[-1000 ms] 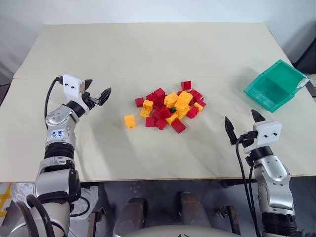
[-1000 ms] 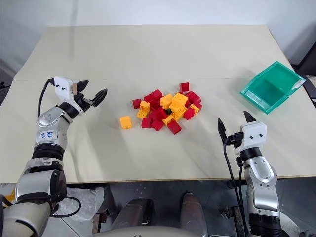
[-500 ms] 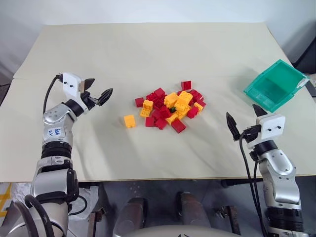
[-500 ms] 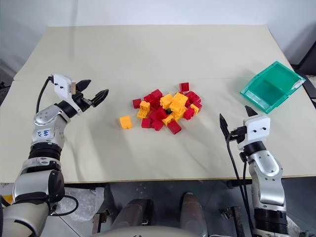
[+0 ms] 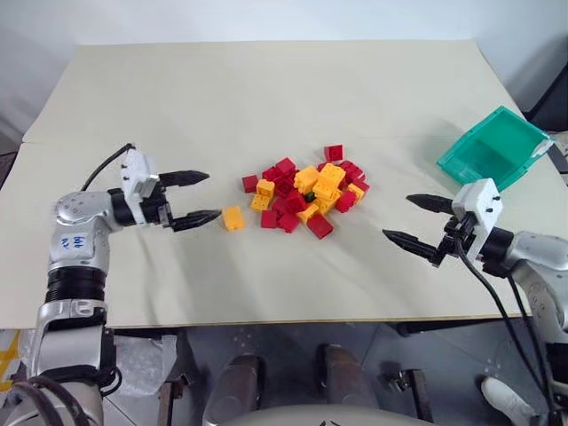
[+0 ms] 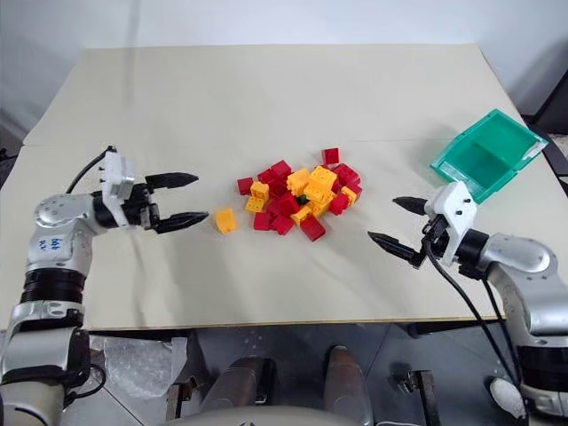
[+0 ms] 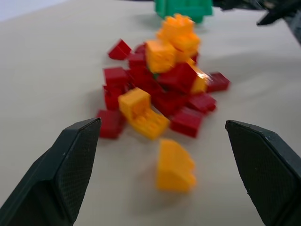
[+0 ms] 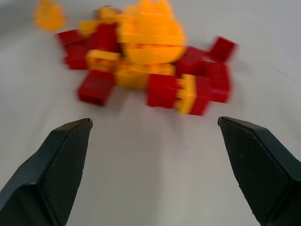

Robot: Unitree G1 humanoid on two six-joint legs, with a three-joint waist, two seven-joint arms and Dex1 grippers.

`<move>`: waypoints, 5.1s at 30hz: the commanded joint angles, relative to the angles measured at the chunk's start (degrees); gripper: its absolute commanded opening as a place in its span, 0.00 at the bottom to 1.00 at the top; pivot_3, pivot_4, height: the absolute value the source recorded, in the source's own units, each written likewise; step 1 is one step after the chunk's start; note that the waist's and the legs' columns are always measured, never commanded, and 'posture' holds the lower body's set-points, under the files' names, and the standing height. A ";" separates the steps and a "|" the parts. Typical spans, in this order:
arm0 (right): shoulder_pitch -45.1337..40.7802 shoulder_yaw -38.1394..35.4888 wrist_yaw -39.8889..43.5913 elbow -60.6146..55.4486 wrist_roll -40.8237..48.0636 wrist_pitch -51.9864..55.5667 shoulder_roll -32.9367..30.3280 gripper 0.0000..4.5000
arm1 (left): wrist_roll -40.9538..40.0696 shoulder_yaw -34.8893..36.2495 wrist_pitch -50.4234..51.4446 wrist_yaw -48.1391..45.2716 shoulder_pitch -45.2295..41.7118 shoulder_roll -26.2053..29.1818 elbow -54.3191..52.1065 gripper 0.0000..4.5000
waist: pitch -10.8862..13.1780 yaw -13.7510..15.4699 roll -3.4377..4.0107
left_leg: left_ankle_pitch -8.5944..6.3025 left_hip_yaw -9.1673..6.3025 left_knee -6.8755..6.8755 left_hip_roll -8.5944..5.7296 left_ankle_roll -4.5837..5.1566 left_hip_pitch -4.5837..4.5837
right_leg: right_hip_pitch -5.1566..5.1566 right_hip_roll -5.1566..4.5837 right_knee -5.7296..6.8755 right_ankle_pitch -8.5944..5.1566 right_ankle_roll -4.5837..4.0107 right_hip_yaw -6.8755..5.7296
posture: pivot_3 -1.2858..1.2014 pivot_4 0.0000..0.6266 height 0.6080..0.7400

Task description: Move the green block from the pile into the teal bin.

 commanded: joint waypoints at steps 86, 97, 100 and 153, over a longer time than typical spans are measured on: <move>-22.47 11.24 3.30 1.23 -7.60 15.92 -1.00 0.99 | -6.55 4.29 -9.24 -0.92 7.10 -4.85 -6.56 1.00 | 0.05 -1.27 0.08 | -0.18 0.07 -0.07 0.09 0.04 -0.15 | -0.14 -0.04 -0.36 0.01 0.00 -0.04 | 0.52 0.24 1.00; -40.37 25.31 0.39 32.21 -24.54 -2.26 14.23 0.99 | -7.10 4.77 -8.62 0.49 9.53 -4.99 -10.01 1.00 | 0.05 -1.41 0.09 | -0.20 0.11 -0.06 0.11 0.01 -0.21 | -0.24 -0.03 -0.31 0.01 0.00 -0.06 | 0.52 0.24 1.00; -43.30 27.11 1.39 37.89 -26.88 -5.84 18.10 0.99 | -7.30 4.96 -8.41 0.99 10.38 -5.10 -11.18 1.00 | 0.06 -1.52 0.09 | -0.22 0.10 -0.07 0.11 -0.02 -0.24 | -0.27 -0.02 -0.33 0.01 0.00 -0.10 | 0.52 0.24 1.00; -33.86 2.18 -16.28 19.47 -28.72 7.19 6.58 0.51 | 4.33 -8.31 -2.79 22.60 -4.45 -21.27 -10.51 1.00 | 0.10 0.40 0.15 | -0.25 0.11 0.13 -0.25 -0.04 -0.33 | -0.31 -0.05 -0.10 0.02 0.01 -0.12 | 0.52 0.24 1.00</move>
